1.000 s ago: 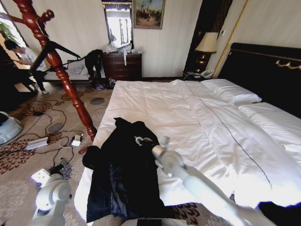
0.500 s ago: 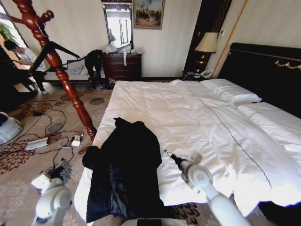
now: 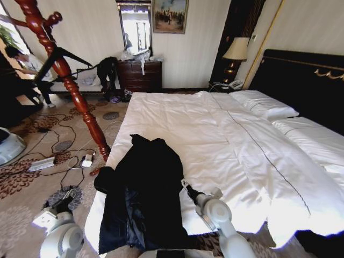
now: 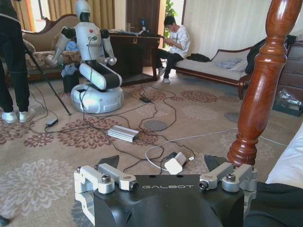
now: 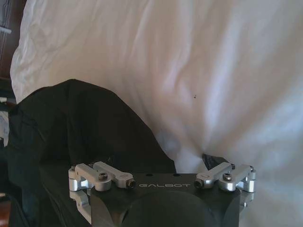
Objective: Pick up the clothes from the bed and hang them on the clothes hanger.
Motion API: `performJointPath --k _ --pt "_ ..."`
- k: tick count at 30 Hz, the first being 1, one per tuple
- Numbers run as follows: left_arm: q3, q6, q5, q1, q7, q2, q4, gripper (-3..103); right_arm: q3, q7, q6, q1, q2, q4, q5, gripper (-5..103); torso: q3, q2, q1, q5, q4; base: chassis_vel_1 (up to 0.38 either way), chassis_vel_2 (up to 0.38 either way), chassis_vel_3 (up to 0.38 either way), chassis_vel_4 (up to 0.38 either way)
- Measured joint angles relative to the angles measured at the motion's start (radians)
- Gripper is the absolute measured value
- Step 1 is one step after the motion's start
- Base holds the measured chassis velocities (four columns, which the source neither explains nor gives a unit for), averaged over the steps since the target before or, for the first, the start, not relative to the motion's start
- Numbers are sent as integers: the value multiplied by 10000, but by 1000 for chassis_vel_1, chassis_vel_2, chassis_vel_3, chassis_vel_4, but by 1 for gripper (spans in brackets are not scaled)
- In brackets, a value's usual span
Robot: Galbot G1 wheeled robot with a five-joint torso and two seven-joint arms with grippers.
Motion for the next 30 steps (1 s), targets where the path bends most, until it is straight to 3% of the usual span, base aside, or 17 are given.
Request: performJointPath --k 5,11,13,17,19,22,24,26,28,30 --pt "-61 15 92 -30 -53 51 46 100 143 -255 183 476 721 -532 -19 103 0 0 0 1 0 0 0 0 0" --pt "-91 17 140 -203 -134 32 377 100 -91 -647 382 679 1088 -668 -168 79 1 -1 0 1 0 0 0 0 0" --pt "-90 17 156 -228 -138 15 427 100 -139 -722 424 704 1133 -677 -177 79 1 -1 1 1 0 0 0 0 0" --pt "-90 7 219 -311 -162 -1 630 100 -328 -1164 611 800 1204 -685 -239 57 0 -1 0 1 1 0 0 0 0" --pt "-91 5 222 -337 -174 4 677 100 -371 -1303 674 843 1204 -685 -261 57 0 -1 0 1 0 0 0 0 0" --pt "-95 0 225 -414 -200 10 765 100 -497 -1656 893 944 1119 -664 -410 41 1 -1 0 2 1 0 0 0 0" --pt "-96 0 225 -435 -207 6 779 100 -560 -1764 957 954 1051 -596 -474 36 1 -1 0 2 0 0 0 0 0" --pt "-92 -4 227 -467 -213 -25 801 100 -777 -2101 1108 914 813 -365 -837 25 0 -1 0 3 1 0 0 0 0" --pt "-90 -8 232 -480 -217 -45 813 100 -901 -2315 1211 853 680 -267 -1134 25 0 -1 1 3 1 0 0 0 0" --pt "-85 -18 246 -494 -219 -93 824 100 -1210 -2846 1473 710 354 -34 -1931 14 0 -1 1 3 0 0 0 0 0"
